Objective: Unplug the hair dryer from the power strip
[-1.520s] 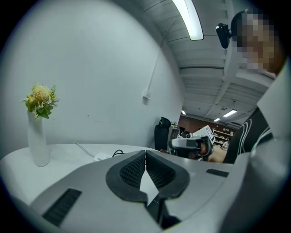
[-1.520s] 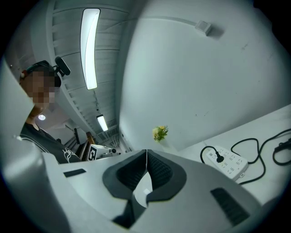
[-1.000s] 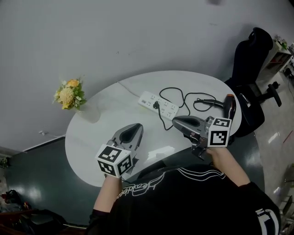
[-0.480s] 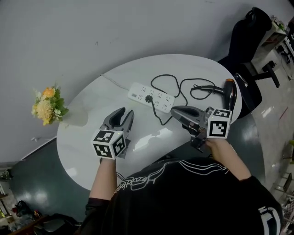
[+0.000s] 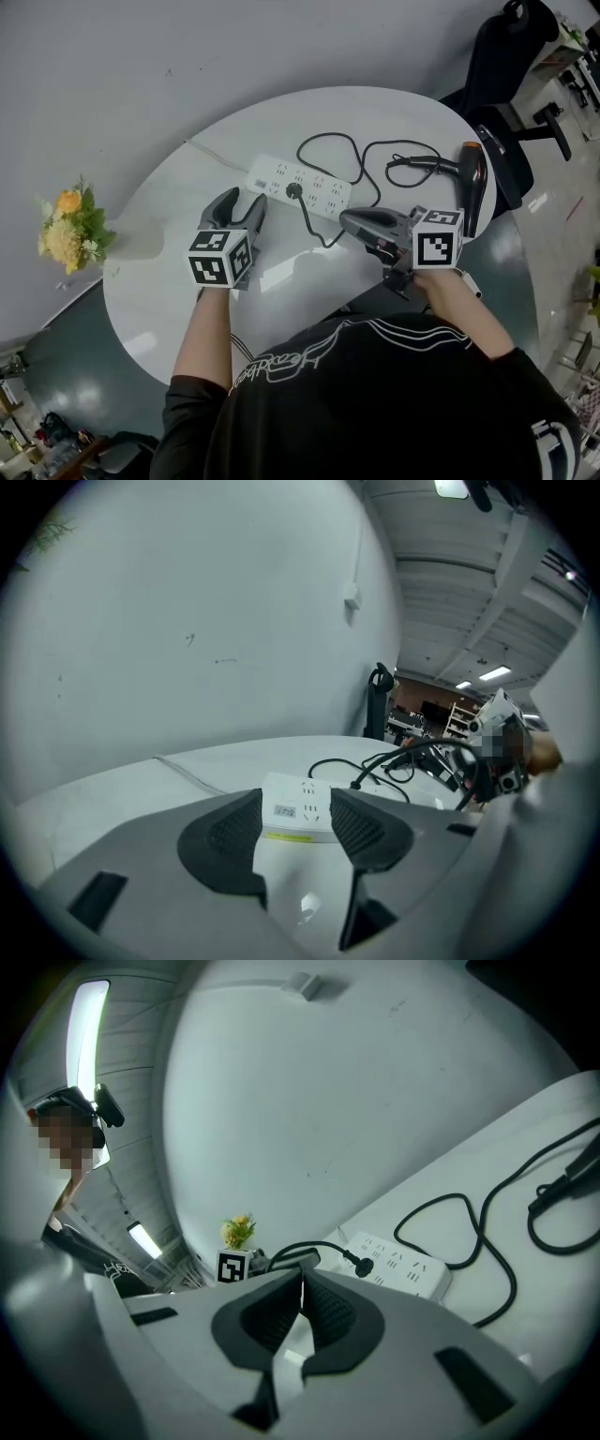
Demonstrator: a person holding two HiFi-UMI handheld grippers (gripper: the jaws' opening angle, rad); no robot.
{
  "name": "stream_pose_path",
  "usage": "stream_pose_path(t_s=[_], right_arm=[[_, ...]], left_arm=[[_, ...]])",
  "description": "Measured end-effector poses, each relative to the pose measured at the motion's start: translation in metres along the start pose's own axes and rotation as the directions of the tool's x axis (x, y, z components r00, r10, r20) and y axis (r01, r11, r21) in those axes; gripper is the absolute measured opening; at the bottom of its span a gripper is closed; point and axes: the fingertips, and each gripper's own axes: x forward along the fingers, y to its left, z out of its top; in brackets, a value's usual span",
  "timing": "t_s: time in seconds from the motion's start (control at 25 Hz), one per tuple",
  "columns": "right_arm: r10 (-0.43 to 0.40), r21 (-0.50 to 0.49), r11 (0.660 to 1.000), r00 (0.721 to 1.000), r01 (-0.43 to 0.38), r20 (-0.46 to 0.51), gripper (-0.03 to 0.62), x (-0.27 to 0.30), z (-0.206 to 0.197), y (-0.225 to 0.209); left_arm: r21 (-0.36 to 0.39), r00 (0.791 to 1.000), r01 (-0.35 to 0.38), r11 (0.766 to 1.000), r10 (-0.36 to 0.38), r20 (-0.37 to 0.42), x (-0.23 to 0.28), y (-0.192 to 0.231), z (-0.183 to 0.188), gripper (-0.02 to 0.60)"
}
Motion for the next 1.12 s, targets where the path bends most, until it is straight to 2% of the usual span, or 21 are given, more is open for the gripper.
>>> stream_pose_path(t_s=[0.32,0.52,0.64,1.12], right_arm=[[-0.035,0.016,0.999,0.999,0.035,-0.03,-0.003,0.007,-0.006,-0.02],[-0.047,-0.002,0.999,0.997,0.047,-0.055,-0.003,0.014,-0.005,-0.029],[-0.045,-0.007,0.999,0.997,0.045,-0.065,-0.003,0.018,-0.003,-0.032],[-0.054,-0.086,0.995,0.993,0.045,-0.105,-0.002,0.042,-0.002,-0.044]], left_arm=[[0.024,0.997,0.019,1.0,-0.017,-0.07,0.035,0.01,-0.014,0.207],[0.14,0.994,0.004,0.99,0.012,-0.107,0.045,0.01,-0.023,0.207],[0.188,0.994,-0.005,0.982,0.025,-0.103,0.047,0.01,-0.024,0.199],[0.201,0.997,-0.015,0.979,0.03,-0.072,0.047,0.011,-0.026,0.198]])
